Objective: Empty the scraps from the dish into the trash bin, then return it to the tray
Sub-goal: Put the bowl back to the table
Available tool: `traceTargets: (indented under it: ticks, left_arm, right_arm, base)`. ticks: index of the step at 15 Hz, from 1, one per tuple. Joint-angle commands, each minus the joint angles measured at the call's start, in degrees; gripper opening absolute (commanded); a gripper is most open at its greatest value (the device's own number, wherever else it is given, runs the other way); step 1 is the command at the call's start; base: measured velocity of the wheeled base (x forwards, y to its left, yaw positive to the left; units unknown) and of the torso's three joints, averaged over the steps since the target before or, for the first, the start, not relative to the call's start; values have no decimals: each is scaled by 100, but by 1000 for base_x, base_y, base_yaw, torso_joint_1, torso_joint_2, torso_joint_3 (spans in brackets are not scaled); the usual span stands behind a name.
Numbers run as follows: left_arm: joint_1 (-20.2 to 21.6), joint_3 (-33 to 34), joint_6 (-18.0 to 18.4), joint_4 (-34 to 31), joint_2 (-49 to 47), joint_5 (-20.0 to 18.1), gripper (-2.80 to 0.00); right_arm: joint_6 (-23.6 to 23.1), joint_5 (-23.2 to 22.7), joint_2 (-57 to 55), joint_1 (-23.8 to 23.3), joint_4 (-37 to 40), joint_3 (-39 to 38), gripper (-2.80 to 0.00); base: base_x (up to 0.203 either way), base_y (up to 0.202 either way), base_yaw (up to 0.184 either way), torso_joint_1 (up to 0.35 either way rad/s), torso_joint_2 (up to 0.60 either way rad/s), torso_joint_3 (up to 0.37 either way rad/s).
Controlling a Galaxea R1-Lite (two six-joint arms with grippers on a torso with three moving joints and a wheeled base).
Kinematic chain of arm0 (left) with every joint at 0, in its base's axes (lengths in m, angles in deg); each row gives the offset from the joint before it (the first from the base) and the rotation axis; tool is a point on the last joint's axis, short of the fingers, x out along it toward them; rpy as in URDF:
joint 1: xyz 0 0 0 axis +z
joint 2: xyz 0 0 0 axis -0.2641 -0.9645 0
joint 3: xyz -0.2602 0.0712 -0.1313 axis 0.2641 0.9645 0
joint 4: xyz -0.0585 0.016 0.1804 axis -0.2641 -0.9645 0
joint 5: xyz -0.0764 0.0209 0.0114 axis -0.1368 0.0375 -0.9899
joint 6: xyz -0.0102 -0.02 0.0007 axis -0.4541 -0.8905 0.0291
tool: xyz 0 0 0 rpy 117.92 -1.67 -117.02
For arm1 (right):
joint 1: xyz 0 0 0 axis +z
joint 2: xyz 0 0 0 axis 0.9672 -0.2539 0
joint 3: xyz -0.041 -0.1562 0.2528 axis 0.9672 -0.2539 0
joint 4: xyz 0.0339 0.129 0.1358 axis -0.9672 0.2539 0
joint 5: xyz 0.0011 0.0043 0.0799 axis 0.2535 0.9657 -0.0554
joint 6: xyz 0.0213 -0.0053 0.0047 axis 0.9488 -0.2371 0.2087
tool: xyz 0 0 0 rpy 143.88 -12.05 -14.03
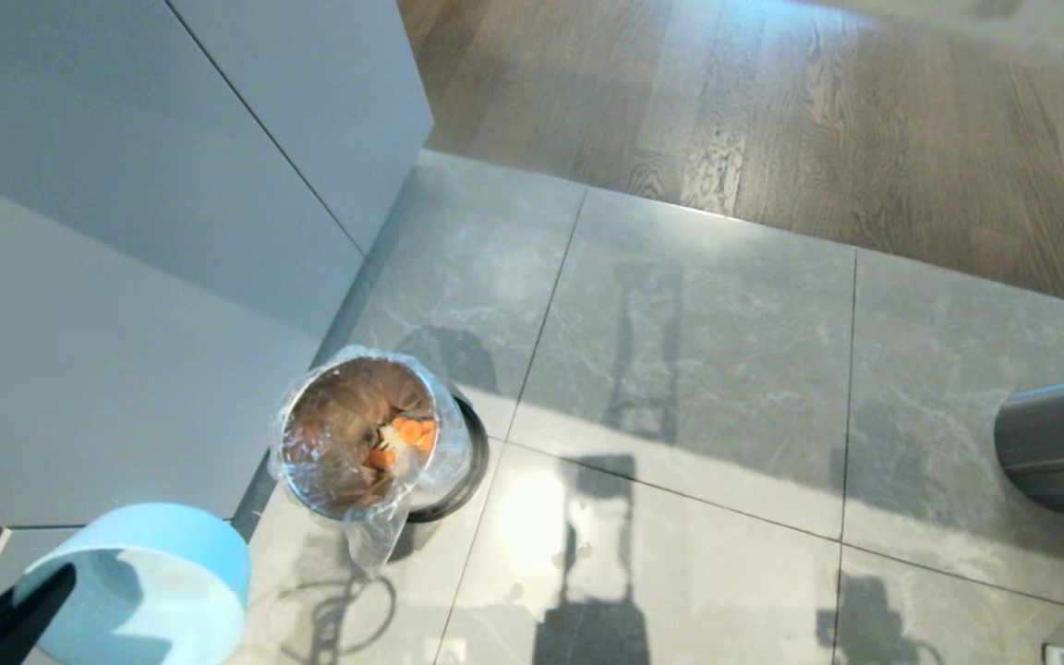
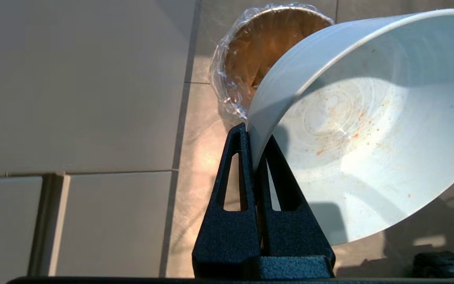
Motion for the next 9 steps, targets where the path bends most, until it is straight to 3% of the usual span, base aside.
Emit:
traceTargets:
  ticks: [1,6,9]
  left_arm:
    - [-26,108,-59,-214,716,1,-280]
    - [-34,129,-482,-1900,1737,0,-280]
    - [-32,129,-614,-2367,1737,-157,-280]
  right_arm:
    - [0,2,2,1,-4,-1,-280]
    - [0,2,2,1,-4,1,-280]
    - [0,2,2,1,-4,1,-280]
  base:
    - [0,0,0,0,0,0]
    - [0,0,0,0,0,0]
    - [0,0,0,0,0,0]
